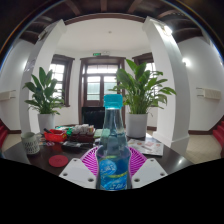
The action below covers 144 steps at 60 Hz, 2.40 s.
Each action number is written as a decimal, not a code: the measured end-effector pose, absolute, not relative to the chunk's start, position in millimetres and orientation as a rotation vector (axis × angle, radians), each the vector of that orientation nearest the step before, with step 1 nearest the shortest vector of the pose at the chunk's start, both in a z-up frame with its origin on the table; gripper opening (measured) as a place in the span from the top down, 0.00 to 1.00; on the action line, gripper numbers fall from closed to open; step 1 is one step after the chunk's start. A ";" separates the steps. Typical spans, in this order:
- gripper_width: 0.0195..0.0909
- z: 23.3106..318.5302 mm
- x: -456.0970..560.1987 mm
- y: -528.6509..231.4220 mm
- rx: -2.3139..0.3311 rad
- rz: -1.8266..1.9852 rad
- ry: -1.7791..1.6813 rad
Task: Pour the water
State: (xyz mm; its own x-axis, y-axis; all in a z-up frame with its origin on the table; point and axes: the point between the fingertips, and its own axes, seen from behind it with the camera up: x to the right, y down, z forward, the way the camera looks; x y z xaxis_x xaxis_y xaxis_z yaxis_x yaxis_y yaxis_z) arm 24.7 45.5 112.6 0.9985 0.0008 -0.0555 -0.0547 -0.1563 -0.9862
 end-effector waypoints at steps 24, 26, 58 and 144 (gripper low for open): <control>0.82 114.1 -0.9 55.3 -1.782 -0.079 -0.186; 0.82 116.8 -12.3 59.1 -1.776 -0.117 -0.262; 0.81 127.7 -120.2 152.1 -1.102 -1.020 -1.500; 0.78 134.1 91.6 177.2 -1.726 0.403 -0.468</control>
State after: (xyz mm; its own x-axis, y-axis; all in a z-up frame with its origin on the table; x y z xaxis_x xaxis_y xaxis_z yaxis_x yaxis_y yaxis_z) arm 91.6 177.2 134.1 0.8571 0.5150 -0.0144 0.0903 -0.1777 -0.9799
